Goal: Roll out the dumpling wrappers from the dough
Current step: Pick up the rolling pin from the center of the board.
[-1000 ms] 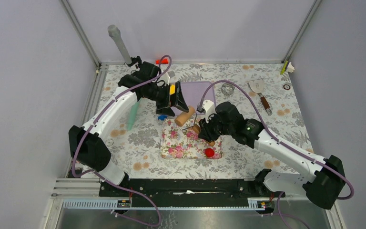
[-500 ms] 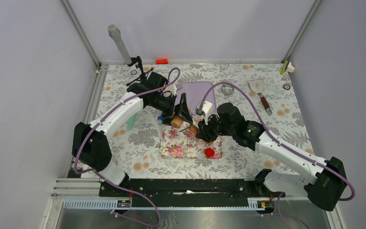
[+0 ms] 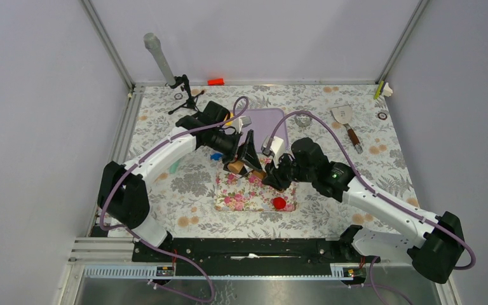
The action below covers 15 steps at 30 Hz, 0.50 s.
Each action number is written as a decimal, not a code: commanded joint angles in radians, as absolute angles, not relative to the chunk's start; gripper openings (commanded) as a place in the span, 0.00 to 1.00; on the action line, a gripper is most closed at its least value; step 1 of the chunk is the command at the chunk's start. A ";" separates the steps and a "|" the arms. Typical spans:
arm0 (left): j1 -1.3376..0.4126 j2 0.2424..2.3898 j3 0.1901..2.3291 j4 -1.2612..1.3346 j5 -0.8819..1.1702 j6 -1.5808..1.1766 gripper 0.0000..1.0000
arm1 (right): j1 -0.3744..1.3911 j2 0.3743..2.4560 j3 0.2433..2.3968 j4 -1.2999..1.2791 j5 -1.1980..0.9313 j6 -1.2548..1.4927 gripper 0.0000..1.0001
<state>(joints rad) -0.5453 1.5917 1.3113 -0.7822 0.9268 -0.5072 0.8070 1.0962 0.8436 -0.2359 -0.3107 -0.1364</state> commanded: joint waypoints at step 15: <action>-0.535 1.599 1.356 -0.781 0.934 -0.482 0.59 | 0.819 1.042 0.840 -0.206 -0.333 -0.211 0.00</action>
<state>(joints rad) -0.5404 1.6073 1.3083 -0.7715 0.9306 -0.5182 0.8093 1.0744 0.8261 -0.2588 -0.3241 -0.1787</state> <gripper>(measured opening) 0.622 0.353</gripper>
